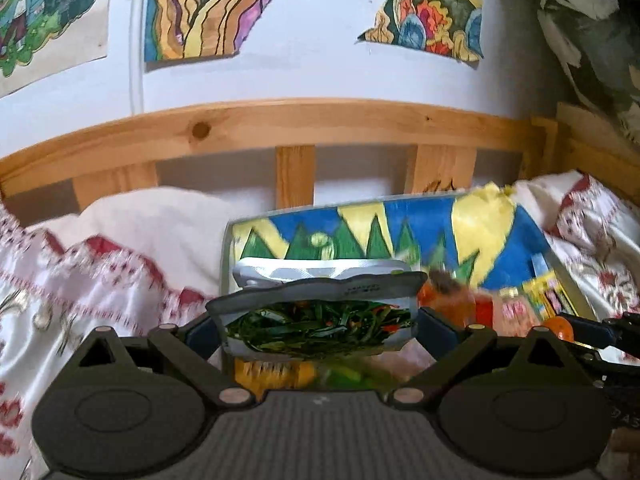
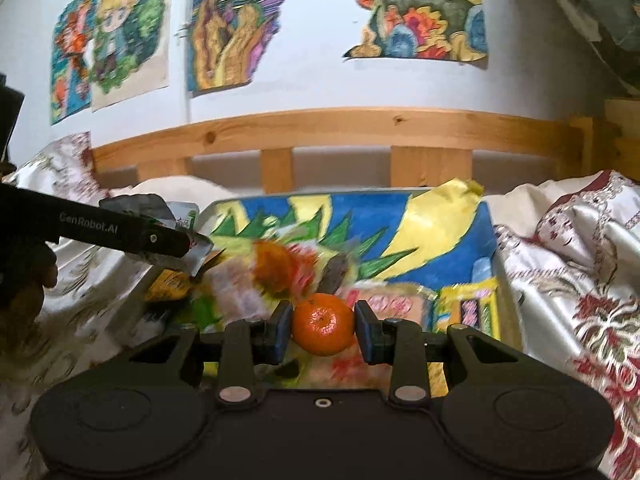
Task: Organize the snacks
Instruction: 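Lift the vegetable packet and mandarin over the tin tray with both tools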
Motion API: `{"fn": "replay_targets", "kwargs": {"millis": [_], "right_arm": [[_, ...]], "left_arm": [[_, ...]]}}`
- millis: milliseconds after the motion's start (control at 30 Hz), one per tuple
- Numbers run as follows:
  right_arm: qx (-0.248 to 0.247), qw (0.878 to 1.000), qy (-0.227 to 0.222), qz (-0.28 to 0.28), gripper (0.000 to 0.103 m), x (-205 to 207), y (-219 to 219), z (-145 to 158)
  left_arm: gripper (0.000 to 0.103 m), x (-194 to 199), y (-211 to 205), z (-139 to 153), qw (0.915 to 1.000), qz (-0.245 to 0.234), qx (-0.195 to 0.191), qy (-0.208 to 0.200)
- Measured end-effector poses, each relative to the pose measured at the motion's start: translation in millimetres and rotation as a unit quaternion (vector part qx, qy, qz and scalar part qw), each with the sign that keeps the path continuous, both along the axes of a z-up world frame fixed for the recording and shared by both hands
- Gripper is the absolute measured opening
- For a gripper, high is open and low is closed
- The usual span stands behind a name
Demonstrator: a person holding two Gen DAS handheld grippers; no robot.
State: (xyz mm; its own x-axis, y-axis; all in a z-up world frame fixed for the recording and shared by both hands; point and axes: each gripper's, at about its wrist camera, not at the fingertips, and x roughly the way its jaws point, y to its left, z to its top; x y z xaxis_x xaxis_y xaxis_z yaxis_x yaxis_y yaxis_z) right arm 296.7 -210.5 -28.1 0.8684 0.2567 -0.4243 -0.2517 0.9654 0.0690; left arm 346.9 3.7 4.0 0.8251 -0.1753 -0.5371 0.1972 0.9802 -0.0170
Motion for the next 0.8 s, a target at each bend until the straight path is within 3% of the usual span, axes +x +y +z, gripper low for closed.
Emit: {"fn": "replay_targets", "kwargs": {"millis": [367, 567, 800], "right_arm": [[-0.016, 0.999, -0.018, -0.047, 0.036, 44, -5, -1], [-0.007, 0.998, -0.022, -0.064, 0.036, 71, -11, -8], [0.0, 0.998, -0.022, -0.058, 0.036, 90, -8, -22]], "left_arm": [[0.1, 53, -8, -20, 0.9978, 0.026, -0.057, -0.019], [0.1, 76, -11, -33, 0.9979, 0.036, -0.053, -0.007], [0.1, 88, -15, -44, 0.9994, 0.029, -0.02, 0.008]]}}
